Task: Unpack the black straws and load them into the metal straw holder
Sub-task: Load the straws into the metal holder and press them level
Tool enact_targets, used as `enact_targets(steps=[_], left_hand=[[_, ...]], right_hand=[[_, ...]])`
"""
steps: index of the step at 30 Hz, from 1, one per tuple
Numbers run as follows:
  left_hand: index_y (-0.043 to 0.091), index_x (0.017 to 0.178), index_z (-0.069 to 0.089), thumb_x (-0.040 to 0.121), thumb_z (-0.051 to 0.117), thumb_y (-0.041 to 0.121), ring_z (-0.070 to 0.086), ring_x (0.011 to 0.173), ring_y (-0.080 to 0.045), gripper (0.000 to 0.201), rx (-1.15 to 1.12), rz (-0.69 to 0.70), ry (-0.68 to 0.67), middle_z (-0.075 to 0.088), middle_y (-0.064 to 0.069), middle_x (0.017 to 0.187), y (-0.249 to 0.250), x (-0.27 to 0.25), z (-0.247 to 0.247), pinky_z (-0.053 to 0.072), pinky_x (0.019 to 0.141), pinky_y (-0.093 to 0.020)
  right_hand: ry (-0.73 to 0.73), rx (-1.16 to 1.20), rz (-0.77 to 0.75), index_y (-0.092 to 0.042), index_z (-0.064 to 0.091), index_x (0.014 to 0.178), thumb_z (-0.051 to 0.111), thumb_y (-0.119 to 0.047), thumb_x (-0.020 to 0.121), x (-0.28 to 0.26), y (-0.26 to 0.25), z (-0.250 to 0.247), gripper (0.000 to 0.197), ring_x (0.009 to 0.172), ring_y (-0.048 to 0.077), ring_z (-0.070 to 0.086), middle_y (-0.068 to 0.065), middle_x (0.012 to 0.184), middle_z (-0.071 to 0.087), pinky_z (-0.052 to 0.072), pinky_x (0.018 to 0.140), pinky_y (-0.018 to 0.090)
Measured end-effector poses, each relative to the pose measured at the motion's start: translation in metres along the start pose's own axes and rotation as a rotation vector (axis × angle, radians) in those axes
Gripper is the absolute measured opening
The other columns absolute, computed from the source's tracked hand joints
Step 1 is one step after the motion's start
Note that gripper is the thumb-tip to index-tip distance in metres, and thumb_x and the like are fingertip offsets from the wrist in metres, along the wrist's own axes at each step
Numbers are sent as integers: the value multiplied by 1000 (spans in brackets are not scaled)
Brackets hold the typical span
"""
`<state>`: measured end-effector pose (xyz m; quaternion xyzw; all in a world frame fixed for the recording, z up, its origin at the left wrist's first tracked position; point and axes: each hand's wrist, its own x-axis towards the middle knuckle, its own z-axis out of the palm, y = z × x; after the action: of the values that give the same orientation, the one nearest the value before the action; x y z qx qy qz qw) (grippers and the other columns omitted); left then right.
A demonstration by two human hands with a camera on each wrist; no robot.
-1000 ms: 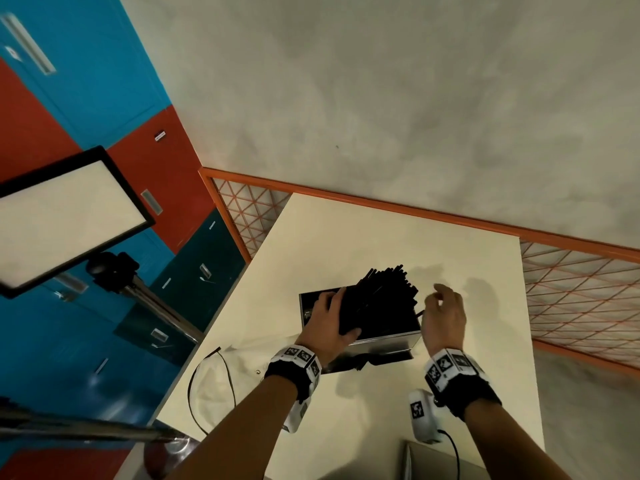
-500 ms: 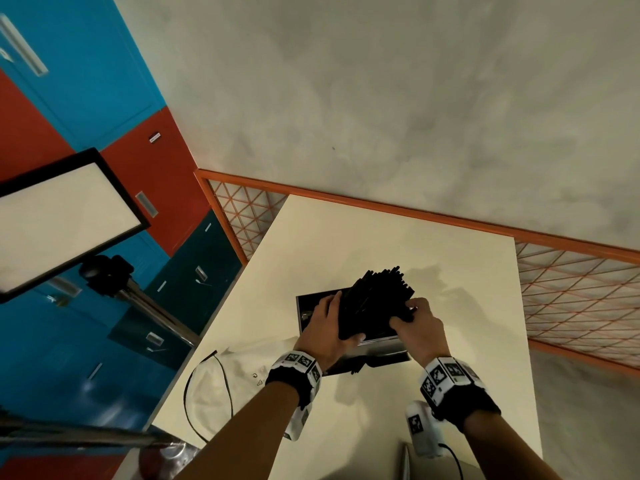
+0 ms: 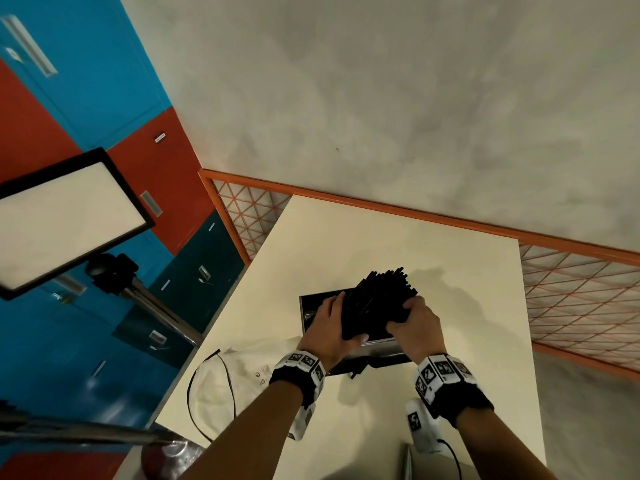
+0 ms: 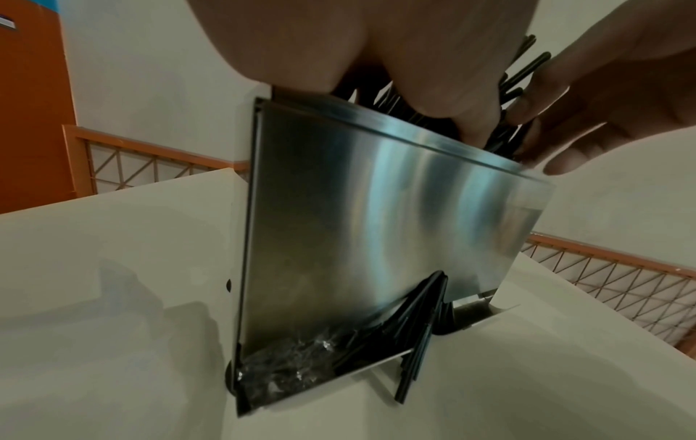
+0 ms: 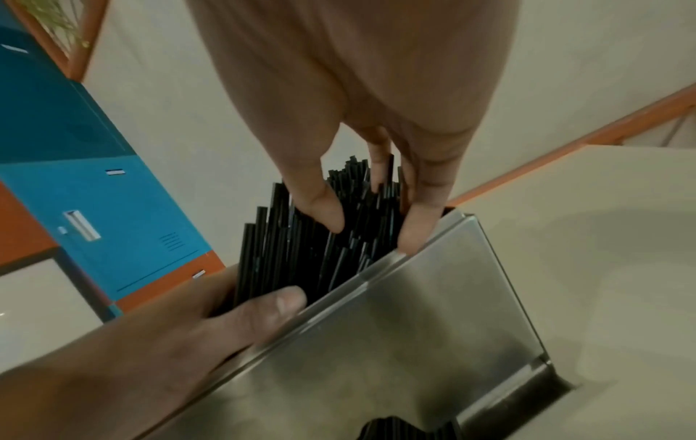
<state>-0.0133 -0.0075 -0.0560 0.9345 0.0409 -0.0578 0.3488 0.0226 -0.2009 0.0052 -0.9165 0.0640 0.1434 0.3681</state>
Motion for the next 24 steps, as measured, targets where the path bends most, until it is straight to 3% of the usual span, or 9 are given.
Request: enact_targets(steps=[6,10,12,16,20,24], left_hand=[[19,158,17,80,72,58,42,137,-25,103,3,11,-4,27,-2,156,0,0,0,44,109,-39],[20,158,17,80,71,60,43,136,-25,103,11,19,1,28,-2,155,-1,1,1,46,107,-39],[20,158,17,80,71,59,43,136,-25,103,14,23,4,28,-2,155,0,0,0,46,107,-38],[21,159,15,80,73,58,43,136,-23,104,5,16,2,27,0,155,1,0,-1,45,107,-36],[22,160,12,79,75,57,42,137,-24,108,-12,8,-2,27,-2,157,1,1,-1,45,109,-38],[21,159,12,78,78,56,41,138,-23,110,-48,-2,7,28,-2,156,3,0,-2,43,110,-36]], right_hand=[[-111,-9,28,-22,28,106,75,-32,69,-5,-5,7,60,79,35,66,7,92,60,60,69,47],[-157,25,36,-24,28,112,79,-22,69,1,-12,9,66,75,37,68,12,102,60,60,48,39],[-169,105,36,-22,31,117,78,-13,72,2,-12,10,66,73,33,67,10,106,57,58,44,37],[-151,172,7,-24,33,119,73,-12,77,0,-12,16,59,67,30,70,8,100,61,61,51,41],[-86,74,-54,-21,40,123,73,-16,77,0,-13,19,57,91,31,67,6,103,67,57,79,39],[-118,45,-75,-20,44,123,74,-14,76,1,-14,16,56,95,30,65,6,103,68,53,81,35]])
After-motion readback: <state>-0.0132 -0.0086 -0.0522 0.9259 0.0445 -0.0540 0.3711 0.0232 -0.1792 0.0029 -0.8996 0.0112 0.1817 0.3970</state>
